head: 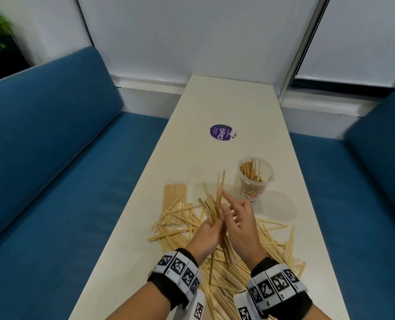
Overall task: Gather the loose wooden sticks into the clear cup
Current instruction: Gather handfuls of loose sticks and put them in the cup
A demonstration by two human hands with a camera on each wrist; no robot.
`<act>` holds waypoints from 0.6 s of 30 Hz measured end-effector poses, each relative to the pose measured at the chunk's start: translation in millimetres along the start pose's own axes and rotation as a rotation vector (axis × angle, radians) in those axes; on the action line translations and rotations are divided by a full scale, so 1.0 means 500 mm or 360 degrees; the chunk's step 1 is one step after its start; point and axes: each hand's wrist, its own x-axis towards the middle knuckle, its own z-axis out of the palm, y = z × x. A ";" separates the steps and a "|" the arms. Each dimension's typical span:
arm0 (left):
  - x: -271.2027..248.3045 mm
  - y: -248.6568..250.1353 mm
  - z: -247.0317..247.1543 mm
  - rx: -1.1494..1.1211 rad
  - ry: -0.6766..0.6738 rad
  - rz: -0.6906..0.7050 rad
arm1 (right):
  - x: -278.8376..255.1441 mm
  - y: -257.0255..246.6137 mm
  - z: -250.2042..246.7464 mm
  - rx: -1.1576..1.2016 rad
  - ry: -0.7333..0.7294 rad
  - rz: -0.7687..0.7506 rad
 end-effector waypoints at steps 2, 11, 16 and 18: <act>0.010 -0.007 -0.005 -0.0094 0.0011 -0.0115 | -0.008 0.015 -0.010 -0.0105 0.0063 0.0015; 0.008 0.025 -0.011 -0.0151 0.0411 0.0084 | -0.044 0.058 -0.027 0.0392 -0.0157 0.1027; 0.026 0.038 -0.009 -0.0437 0.0567 0.0259 | -0.041 0.025 -0.009 0.1078 -0.0176 0.1240; 0.025 0.050 -0.008 -0.0476 0.0634 0.0386 | -0.038 0.012 0.001 0.1110 -0.0214 0.1359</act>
